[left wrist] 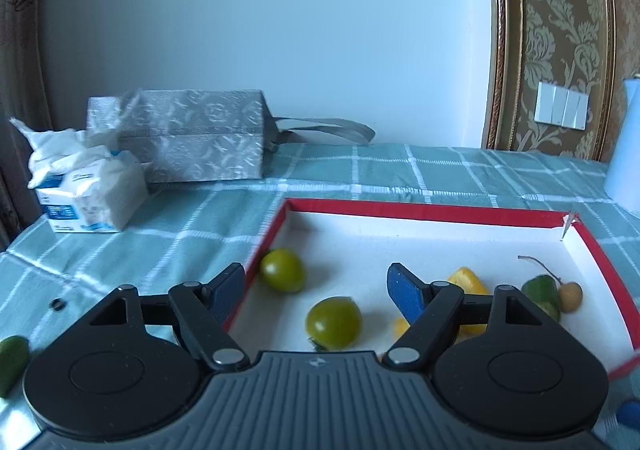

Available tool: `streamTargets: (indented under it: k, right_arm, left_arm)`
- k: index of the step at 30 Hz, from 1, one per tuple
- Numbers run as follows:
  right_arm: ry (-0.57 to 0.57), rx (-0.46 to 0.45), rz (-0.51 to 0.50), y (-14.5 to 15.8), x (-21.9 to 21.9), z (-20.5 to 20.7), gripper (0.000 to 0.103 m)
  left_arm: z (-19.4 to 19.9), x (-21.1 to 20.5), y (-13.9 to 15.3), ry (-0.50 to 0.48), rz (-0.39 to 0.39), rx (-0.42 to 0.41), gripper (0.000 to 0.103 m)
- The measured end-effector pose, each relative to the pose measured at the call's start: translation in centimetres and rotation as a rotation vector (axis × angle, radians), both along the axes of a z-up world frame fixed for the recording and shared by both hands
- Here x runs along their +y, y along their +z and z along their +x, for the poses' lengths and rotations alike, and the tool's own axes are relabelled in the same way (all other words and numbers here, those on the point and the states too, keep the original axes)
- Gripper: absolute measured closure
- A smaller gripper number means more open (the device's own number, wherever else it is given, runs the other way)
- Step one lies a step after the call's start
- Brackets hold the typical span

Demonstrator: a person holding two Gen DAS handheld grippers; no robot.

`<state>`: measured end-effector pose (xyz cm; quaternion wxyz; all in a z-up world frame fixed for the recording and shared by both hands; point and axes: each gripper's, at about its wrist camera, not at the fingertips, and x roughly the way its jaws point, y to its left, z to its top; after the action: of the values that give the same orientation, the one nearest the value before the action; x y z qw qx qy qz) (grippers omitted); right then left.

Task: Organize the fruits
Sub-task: 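Carry the yellow bell pepper into the red box and open the left gripper, then move the right gripper to the green cucumber chunk and close on it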

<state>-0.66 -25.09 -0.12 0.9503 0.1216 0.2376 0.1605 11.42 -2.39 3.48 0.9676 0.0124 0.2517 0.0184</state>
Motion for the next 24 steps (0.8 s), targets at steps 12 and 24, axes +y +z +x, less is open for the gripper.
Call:
streamTargets:
  k: [12, 24]
  right_arm:
    - [0.100, 0.019, -0.055, 0.1, 2.7, 0.6, 0.046]
    - [0.054, 0.067, -0.101, -0.3, 5.3, 3.5, 0.048]
  left_arm:
    - [-8.2, 6.1, -2.0, 0.064, -0.019, -0.054, 0.023]
    - [-8.6, 6.5, -2.8, 0.025, -0.059, -0.053, 0.023]
